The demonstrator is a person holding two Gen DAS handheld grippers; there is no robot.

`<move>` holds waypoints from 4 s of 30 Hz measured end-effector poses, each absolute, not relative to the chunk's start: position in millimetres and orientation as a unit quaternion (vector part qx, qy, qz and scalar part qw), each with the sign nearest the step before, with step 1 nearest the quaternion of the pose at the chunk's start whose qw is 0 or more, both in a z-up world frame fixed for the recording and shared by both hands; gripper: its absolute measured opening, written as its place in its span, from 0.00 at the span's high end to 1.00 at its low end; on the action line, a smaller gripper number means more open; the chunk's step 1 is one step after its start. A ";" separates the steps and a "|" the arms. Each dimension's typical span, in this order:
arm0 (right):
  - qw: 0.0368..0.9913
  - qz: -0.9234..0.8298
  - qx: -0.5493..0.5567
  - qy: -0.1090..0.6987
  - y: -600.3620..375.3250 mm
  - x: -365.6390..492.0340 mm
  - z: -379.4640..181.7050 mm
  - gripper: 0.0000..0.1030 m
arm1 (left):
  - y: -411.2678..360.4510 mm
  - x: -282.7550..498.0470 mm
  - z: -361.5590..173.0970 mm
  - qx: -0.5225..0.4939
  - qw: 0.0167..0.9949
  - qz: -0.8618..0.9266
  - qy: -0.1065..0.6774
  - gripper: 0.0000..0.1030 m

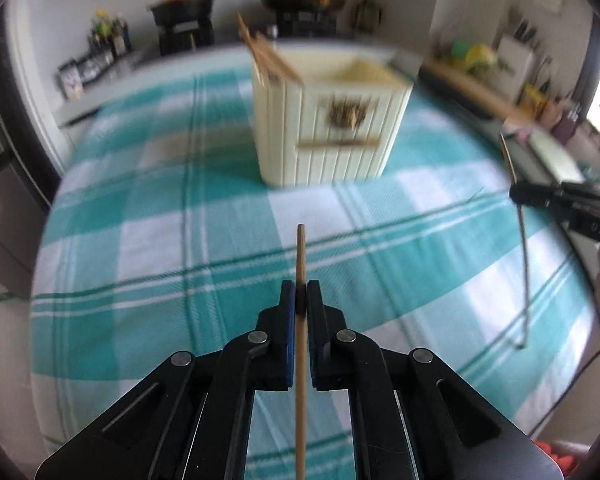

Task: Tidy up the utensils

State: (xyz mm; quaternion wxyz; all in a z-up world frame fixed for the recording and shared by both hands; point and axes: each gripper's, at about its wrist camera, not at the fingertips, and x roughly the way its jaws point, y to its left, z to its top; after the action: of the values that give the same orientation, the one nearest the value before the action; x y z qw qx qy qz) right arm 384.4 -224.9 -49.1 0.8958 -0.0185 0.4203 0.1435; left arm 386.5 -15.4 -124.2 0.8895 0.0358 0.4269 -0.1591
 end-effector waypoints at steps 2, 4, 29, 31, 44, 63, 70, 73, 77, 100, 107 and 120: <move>0.901 0.148 -0.021 0.407 -227.1 371.2 -34.6 0.93 | -8.2 373.0 -103.3 0.023 0.899 -0.167 0.404 0.96; 0.906 0.153 -0.023 0.393 -229.2 360.4 -22.7 0.93 | -1.9 364.7 -85.6 0.012 0.906 -0.174 0.385 0.96; 0.943 0.146 -0.044 0.295 -231.9 368.4 74.9 0.93 | 16.6 357.0 26.3 -0.018 0.944 -0.193 0.267 0.97; 0.948 0.144 -0.042 0.279 -232.4 383.8 94.9 0.93 | 16.2 368.9 50.6 -0.023 0.951 -0.190 0.244 0.97; 0.964 0.151 -0.055 0.210 -190.4 507.5 121.8 0.93 | -27.3 511.6 73.4 -0.043 0.963 -0.136 0.227 0.97; 0.919 0.168 0.003 0.357 -195.3 593.1 19.0 0.59 | -39.1 566.4 -11.4 -0.007 0.938 -0.096 0.333 0.18; 0.952 0.136 0.001 0.276 -218.0 493.0 61.8 0.36 | -38.0 454.0 16.6 0.073 0.968 -0.029 0.237 0.00; 0.965 0.108 -0.006 0.240 -217.8 435.6 72.6 0.21 | -44.2 406.2 5.1 0.087 0.966 -0.030 0.240 0.00; 0.968 0.082 -0.014 0.236 -209.9 367.5 70.8 0.09 | -52.7 353.6 -9.1 0.076 0.968 -0.024 0.238 0.00; 0.967 0.066 -0.055 0.240 -165.7 255.6 73.2 0.00 | -39.1 258.4 6.9 0.013 0.967 0.025 0.252 0.00; 0.965 0.064 -0.053 0.248 -165.0 255.8 70.1 0.00 | -41.7 259.5 4.3 0.017 0.966 0.028 0.257 0.00; 0.965 0.064 -0.042 0.252 -167.6 254.4 71.1 0.00 | -45.0 260.5 1.8 0.020 0.965 0.029 0.261 0.00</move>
State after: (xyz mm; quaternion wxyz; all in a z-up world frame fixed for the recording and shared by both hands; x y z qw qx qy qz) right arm 254.4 -167.6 71.1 0.9648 -0.0421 0.2517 0.0638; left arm 260.5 -45.0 1.8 0.9646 0.0198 0.2612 0.0292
